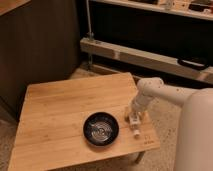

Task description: Place the bottle in the ceramic bowl

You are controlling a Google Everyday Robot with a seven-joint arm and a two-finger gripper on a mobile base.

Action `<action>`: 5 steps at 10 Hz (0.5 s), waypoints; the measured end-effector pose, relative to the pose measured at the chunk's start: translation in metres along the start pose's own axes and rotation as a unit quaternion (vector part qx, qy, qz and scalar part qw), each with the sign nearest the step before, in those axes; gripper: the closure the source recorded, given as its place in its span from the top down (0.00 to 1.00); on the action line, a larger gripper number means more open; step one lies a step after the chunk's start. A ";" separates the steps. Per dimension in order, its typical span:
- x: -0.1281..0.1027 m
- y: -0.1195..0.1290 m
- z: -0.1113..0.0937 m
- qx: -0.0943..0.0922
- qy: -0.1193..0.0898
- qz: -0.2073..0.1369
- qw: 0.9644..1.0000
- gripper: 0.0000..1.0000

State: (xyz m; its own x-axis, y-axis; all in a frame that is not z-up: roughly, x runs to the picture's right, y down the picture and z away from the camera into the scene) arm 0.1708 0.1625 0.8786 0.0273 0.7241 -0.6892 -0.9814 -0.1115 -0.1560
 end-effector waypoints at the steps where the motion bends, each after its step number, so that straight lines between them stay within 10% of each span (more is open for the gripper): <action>1: 0.001 -0.003 -0.003 0.000 -0.001 0.002 1.000 0.34; 5: 0.004 -0.002 -0.005 -0.001 0.003 0.000 1.000 0.00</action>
State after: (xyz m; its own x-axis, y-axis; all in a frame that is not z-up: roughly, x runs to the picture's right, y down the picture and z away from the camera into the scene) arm 0.1737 0.1618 0.8723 0.0279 0.7193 -0.6942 -0.9810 -0.1136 -0.1571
